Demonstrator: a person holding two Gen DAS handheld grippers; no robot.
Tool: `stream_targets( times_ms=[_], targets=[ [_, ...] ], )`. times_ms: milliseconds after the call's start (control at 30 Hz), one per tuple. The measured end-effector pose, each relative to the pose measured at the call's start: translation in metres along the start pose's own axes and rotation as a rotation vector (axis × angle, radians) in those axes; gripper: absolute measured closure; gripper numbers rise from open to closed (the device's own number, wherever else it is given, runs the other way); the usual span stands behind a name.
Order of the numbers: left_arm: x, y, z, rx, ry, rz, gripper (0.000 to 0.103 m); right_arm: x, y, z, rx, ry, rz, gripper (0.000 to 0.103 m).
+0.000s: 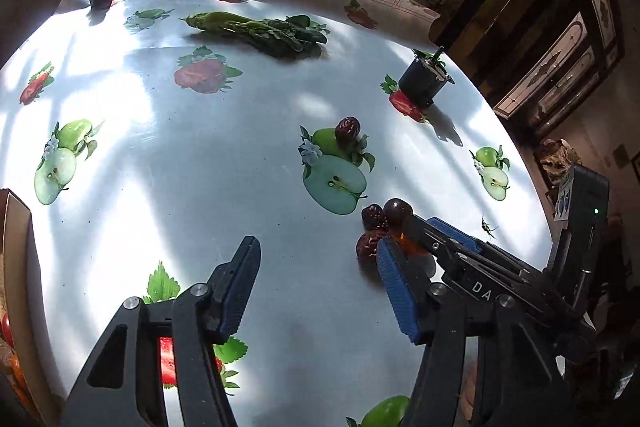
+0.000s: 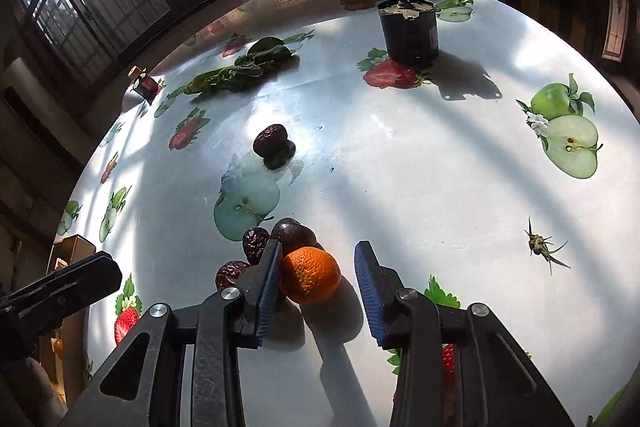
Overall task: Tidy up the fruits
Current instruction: 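Grasp a red date with left tool while right tool grasps a tangerine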
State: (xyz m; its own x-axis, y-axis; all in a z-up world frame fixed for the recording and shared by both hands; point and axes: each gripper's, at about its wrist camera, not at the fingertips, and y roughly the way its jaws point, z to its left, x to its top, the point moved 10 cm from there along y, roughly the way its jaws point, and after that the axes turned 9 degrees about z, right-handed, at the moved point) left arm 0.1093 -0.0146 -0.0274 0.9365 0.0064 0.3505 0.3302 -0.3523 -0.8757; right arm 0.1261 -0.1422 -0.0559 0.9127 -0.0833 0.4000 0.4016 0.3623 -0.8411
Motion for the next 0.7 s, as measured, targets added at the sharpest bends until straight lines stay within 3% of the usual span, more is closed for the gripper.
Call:
stream_targets(
  times_ms=[200, 400, 500, 533, 600, 700],
  targets=[
    [-0.001, 0.027, -0.015, -0.034, 0.022, 0.032, 0.043, -0.002, -0.005, -0.005, 0.039, 0.037, -0.009, 0.070],
    [-0.007, 0.047, -0.048, -0.046, 0.109, 0.024, 0.045, 0.001, -0.020, -0.026, -0.001, 0.071, -0.054, 0.070],
    [-0.009, 0.057, -0.051, -0.015, 0.123, 0.030, 0.045, 0.002, -0.021, -0.033, -0.027, 0.081, -0.059, 0.070],
    [-0.010, 0.058, -0.052, 0.002, 0.131, 0.019, 0.046, 0.003, -0.021, -0.035, -0.028, 0.082, -0.059, 0.070],
    [-0.012, 0.058, -0.052, 0.024, 0.147, 0.016, 0.059, 0.003, -0.020, -0.036, -0.022, 0.085, -0.058, 0.070],
    [-0.016, 0.054, -0.049, 0.030, 0.135, 0.008, 0.060, 0.003, -0.021, -0.036, -0.032, 0.079, -0.065, 0.070]
  ],
)
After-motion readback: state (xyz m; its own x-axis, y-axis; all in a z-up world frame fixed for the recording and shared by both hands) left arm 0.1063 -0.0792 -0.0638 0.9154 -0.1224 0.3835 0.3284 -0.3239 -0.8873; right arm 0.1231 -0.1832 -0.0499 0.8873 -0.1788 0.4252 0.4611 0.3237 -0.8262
